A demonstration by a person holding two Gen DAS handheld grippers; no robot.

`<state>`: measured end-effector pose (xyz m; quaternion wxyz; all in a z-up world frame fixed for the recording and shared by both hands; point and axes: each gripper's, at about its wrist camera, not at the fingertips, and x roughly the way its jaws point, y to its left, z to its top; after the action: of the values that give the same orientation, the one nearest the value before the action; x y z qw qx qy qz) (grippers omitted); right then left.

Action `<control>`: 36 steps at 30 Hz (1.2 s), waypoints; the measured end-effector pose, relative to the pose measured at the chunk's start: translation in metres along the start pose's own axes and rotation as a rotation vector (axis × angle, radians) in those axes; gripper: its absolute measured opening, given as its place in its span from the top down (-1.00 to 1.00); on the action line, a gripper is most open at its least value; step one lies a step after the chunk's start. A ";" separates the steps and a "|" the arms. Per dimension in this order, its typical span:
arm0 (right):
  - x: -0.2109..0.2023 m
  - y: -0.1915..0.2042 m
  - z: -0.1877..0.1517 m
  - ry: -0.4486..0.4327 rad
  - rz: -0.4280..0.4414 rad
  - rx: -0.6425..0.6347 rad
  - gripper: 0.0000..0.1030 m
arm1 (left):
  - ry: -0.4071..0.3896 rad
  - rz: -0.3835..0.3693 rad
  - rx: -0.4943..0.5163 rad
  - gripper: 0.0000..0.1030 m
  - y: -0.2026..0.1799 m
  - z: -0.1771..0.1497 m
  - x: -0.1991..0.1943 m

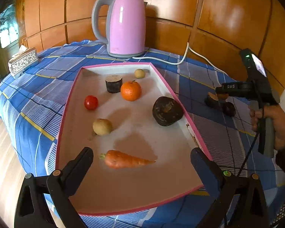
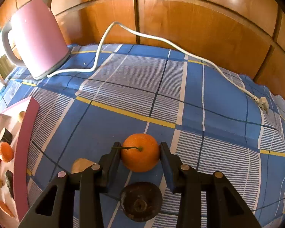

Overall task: Organize fruits
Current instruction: 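Reach the right tool to the mandarin beside the tray and grasp it, then carry the mandarin into the tray and open the right tool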

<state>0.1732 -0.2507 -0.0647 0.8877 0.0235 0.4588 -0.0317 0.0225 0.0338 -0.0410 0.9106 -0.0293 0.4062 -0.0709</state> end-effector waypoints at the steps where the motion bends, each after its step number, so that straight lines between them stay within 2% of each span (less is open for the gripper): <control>1: -0.003 0.000 0.000 -0.008 0.003 0.000 0.20 | 0.003 0.007 -0.006 -0.99 0.001 0.000 0.000; 17: -0.047 -0.006 -0.015 -0.072 0.055 0.025 0.20 | 0.011 0.142 -0.184 -0.99 0.035 -0.002 -0.012; 22: -0.061 0.002 -0.026 -0.085 0.083 0.012 0.20 | 0.004 0.154 -0.236 -0.99 0.044 -0.002 -0.018; 36: -0.082 0.036 -0.066 -0.048 0.197 -0.051 0.20 | -0.022 0.175 -0.263 -0.99 0.049 -0.004 -0.029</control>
<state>0.0745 -0.2067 -0.0356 0.8976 0.0451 0.4333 0.0671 0.0056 0.0866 -0.0281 0.9059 -0.1134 0.4031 0.0630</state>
